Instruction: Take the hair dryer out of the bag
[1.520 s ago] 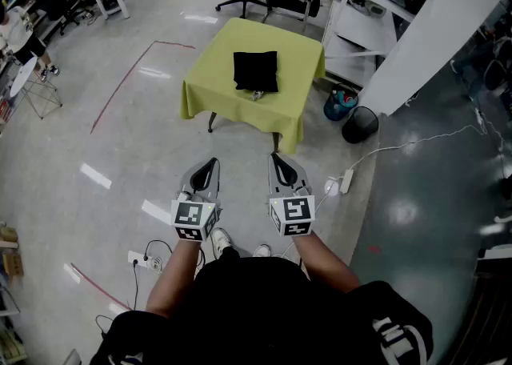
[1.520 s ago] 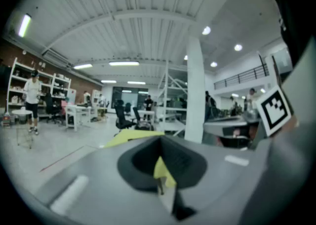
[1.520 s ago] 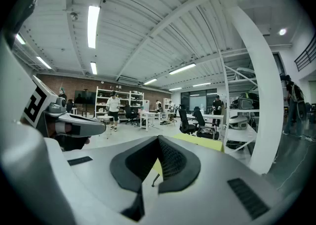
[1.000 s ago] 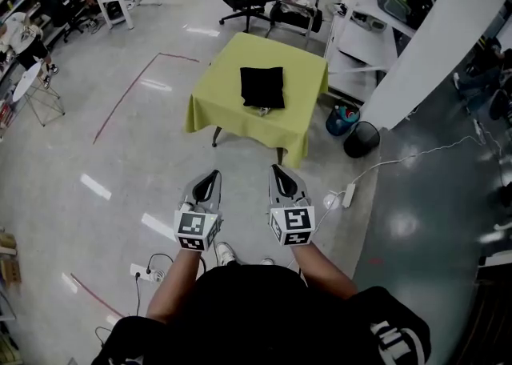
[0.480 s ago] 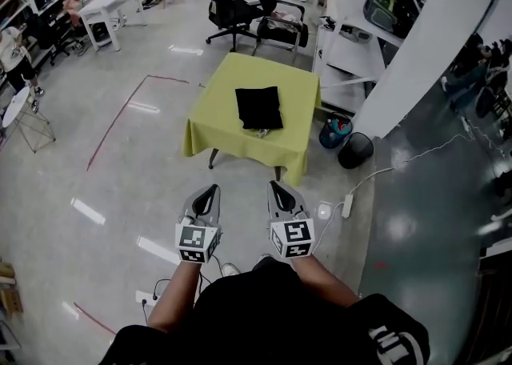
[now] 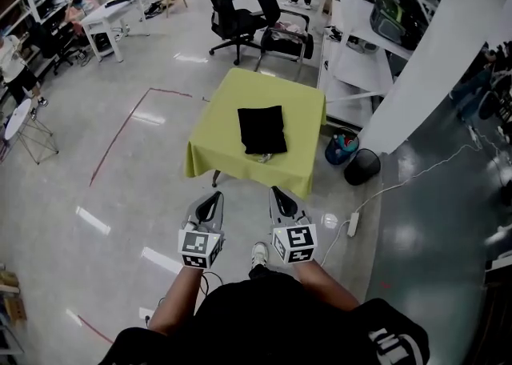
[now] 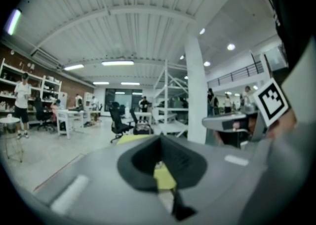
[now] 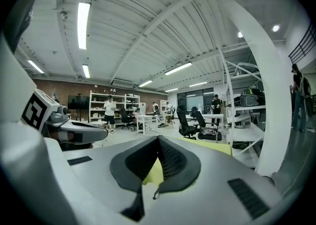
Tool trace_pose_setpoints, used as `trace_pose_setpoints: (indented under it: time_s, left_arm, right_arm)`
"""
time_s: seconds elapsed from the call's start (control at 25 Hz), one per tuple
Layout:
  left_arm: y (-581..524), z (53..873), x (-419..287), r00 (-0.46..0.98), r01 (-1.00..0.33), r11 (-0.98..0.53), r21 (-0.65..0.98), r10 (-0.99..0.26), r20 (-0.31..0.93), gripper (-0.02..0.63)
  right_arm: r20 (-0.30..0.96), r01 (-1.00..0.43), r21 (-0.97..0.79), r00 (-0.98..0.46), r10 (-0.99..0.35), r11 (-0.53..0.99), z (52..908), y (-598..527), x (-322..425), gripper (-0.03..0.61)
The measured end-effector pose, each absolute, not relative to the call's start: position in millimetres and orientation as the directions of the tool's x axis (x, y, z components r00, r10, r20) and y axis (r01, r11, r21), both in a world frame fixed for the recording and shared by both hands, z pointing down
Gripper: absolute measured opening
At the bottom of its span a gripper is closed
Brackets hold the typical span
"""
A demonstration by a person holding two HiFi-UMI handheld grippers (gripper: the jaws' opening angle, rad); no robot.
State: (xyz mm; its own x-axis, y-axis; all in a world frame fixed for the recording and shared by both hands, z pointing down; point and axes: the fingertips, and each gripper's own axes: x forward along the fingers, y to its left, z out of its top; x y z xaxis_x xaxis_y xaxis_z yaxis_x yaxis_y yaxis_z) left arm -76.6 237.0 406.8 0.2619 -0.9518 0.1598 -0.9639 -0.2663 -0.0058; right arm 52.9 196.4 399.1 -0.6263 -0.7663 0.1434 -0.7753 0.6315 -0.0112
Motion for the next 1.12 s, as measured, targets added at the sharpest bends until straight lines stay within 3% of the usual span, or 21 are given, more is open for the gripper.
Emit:
trace_pose_setpoints:
  time_s: [0.48,1.12]
  left_arm:
    - [125,409,-73,0.233,-0.970,-0.242,-0.027,-0.955,0.182,0.008]
    - [74,423,-68,0.208,-0.976,-0.219,-0.018,-0.949,0.239,0.008]
  right_arm:
    - [0.143,-0.736,-0.036,-0.673,-0.725,0.676,403,84,52,0.006]
    - [0.181,-0.728,-0.073,-0.682,-0.708,0.682,425,21,58,0.006]
